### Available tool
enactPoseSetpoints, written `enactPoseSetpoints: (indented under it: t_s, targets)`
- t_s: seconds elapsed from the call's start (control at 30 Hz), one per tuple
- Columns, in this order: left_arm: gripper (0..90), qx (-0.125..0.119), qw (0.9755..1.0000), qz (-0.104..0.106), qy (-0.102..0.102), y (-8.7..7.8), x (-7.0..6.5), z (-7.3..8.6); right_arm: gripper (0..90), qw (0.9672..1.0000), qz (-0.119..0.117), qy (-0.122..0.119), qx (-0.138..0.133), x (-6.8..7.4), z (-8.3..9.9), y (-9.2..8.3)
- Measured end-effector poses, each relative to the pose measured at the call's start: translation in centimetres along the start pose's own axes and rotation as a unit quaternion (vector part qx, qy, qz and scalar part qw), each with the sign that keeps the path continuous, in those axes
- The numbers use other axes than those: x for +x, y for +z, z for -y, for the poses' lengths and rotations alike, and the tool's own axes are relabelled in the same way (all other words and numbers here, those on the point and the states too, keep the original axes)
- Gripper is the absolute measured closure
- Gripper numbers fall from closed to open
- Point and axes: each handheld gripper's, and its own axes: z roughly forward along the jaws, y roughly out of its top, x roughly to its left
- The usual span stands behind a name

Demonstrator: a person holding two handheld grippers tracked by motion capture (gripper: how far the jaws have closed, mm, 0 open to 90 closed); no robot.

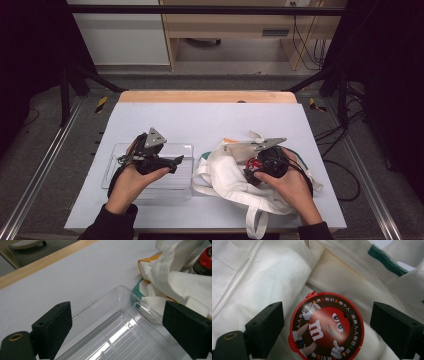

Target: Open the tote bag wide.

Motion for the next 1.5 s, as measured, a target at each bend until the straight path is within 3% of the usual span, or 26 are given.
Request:
enactPoseSetpoints:
  t_s: [0.33,0.8,1.2,1.5]
  targets:
    - [8.9,0.0,1.0,-0.004,-0.005,-0.1,0.3,0.1,12.6,0.9999,-0.005,0.001,0.011,-0.1,0.4,0.5]
    - [8.9,0.007,0.9999,-0.001,-0.009,0.3,0.4,0.3,21.9,0.9994,-0.012,-0.008,0.031,-0.2,0.9,1.3]
    - [8.5,0.015,0.9996,-0.003,-0.022,0.5,1.3,0.9,25.0,0.9989,-0.008,0.005,0.046,-0.1,0.7,1.3]
    - [8.2,0.013,0.9985,-0.017,-0.05,0.4,3.5,1.9,25.2,0.9999,0.008,-0.012,0.005,0.8,-1.0,-1.9]
